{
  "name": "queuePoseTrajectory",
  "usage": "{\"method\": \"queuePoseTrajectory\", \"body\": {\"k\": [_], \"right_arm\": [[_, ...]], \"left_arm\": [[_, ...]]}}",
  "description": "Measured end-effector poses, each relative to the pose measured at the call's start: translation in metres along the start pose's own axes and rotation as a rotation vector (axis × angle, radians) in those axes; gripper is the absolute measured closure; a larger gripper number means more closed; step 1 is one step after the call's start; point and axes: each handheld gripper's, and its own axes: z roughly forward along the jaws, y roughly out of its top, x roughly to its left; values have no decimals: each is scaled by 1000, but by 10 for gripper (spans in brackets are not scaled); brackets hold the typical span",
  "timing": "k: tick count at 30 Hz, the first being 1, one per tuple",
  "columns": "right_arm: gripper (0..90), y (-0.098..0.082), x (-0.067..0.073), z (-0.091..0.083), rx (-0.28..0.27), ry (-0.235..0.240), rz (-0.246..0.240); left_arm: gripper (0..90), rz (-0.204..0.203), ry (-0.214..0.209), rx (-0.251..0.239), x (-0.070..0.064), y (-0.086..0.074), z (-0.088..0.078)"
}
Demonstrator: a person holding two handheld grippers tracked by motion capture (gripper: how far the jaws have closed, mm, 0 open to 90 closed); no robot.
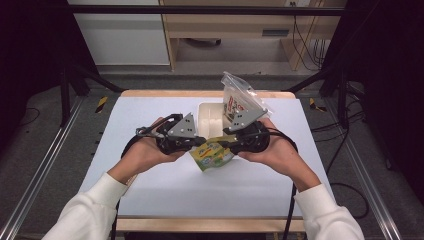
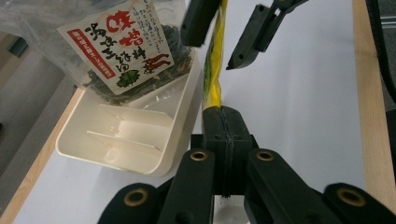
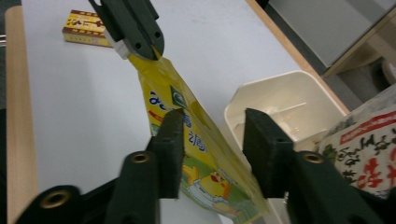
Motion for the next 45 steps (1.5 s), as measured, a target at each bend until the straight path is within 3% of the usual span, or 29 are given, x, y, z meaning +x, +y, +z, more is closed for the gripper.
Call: {"method": "queuePoseTrajectory", "body": {"k": [2,6,9,10,12,15,19,25,29,34,41,45], "right_arm": [[688,-3,0,2,-1,13,14],[767,-4,0,2,11,37,29],[845,-4,0,0,16,65,66],[898,-4,0,-1,16,80,88],[900,-4,-1,-2,19,89,106],[900,-7,-6,-4,23,88,171],[900,-15,-16,-7,9,122,312],[900,-22,-17,-5,-37,155,420],[900,-23,-15,-4,-59,156,428],[900,-22,-12,-5,-66,161,431],[900,-21,-9,-9,-105,154,460],[900,-19,-7,-10,-121,149,483]], "left_arm": [[900,1,-1,2,1,0,0],[898,-14,10,-1,3,-1,0],[880,-28,25,-10,3,-1,1],[841,-28,35,-6,4,-1,2],[796,-54,60,-19,5,-2,2],[563,-103,112,-60,9,-2,-2],[358,-139,186,-86,13,-5,-12],[283,-187,236,-80,12,-25,-23],[248,-242,241,-64,10,-41,-25],[200,-266,256,-41,9,-55,-30],[163,-335,283,-50,1,-77,-30],[154,-409,278,-96,-13,-95,-21]]}}
